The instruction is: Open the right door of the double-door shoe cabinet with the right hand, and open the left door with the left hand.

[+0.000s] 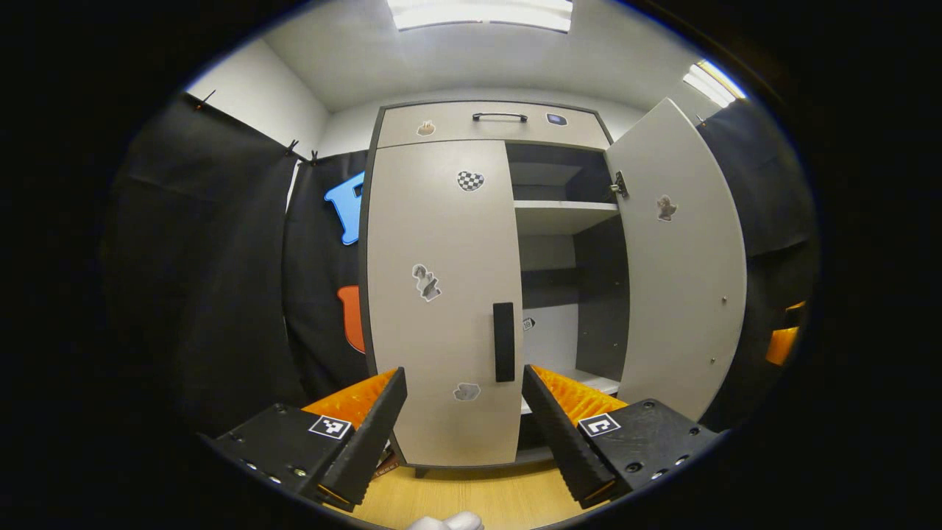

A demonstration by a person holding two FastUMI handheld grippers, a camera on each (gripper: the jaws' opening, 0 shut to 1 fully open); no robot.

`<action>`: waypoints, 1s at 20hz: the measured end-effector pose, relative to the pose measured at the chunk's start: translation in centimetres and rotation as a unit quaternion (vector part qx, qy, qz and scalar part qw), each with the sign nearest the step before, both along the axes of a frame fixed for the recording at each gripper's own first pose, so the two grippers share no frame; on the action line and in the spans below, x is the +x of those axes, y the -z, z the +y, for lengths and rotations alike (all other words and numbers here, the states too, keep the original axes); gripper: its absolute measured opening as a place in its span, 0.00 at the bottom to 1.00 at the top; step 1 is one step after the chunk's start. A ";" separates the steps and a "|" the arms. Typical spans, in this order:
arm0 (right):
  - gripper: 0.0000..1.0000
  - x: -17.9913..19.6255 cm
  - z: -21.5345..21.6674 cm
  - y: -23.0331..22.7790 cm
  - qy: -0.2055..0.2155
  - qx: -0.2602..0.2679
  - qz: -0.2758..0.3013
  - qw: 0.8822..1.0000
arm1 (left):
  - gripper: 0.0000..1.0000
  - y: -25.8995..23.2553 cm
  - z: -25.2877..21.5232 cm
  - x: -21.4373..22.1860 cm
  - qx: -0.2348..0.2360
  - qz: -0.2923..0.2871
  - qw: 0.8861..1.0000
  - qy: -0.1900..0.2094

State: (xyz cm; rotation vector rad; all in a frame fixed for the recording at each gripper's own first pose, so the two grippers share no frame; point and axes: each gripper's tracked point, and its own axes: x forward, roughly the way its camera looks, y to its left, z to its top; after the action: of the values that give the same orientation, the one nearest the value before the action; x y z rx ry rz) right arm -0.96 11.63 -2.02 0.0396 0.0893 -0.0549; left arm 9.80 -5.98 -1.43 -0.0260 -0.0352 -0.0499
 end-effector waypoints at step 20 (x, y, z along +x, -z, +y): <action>1.00 1.6 -1.2 0.2 0.045 -0.003 0.033 0.998 | 0.95 4.7 -6.4 19.0 -0.031 0.052 0.998 0.014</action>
State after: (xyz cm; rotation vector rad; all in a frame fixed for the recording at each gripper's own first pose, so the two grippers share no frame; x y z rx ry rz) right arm 0.68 10.45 -2.21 0.0348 0.1538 -0.1464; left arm 28.83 -12.38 -6.18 -0.0916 0.0672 -0.0759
